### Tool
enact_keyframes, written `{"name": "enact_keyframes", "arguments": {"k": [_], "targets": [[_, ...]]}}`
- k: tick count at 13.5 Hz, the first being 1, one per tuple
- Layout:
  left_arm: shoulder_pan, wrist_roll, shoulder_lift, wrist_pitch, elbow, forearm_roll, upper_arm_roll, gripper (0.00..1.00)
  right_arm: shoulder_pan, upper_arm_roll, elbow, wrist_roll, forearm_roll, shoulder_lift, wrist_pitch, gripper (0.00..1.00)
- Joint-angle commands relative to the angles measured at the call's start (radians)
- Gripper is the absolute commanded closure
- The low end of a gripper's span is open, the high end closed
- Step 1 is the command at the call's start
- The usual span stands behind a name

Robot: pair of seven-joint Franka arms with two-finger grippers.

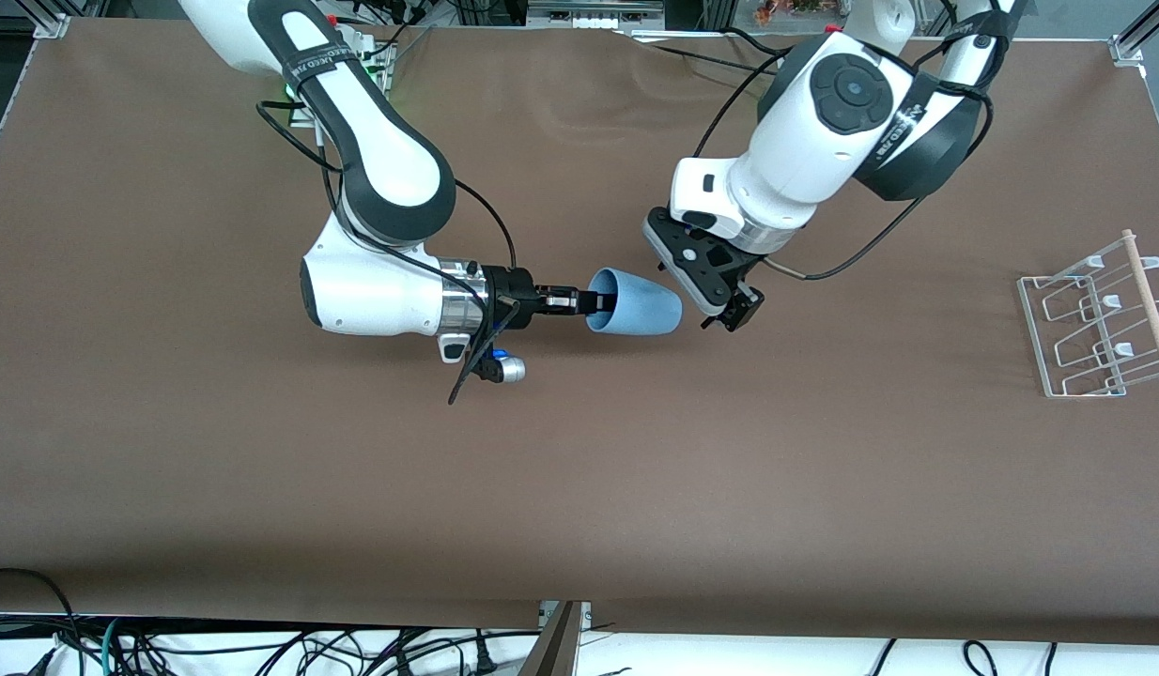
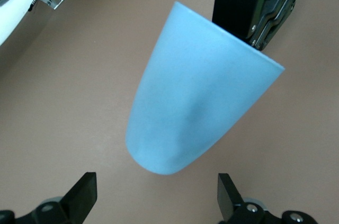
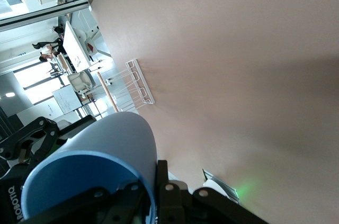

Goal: Transfer cup to left arm and place on rack
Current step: 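Close the left gripper on the cup's rim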

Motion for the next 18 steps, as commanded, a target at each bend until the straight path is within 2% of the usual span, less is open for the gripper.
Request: {"name": "enact_keyframes", "arguments": {"k": [1,9,18], "targets": [[-0.037,0.025,0.013,0.037,0.006,0.049,0.01,0.0,0.006,0.003,0.034,0.014,0.022,0.018,0.0,1.0],[-0.074,0.014,0.056,0.053,0.041,0.161,0.01,0.0,0.006,0.004,0.035,0.012,0.022,0.016,-0.002,1.0],[-0.074,0.02,0.065,0.074,0.055,0.19,0.01,0.0,0.032,0.003,0.035,0.012,0.022,0.016,-0.002,1.0]]}}
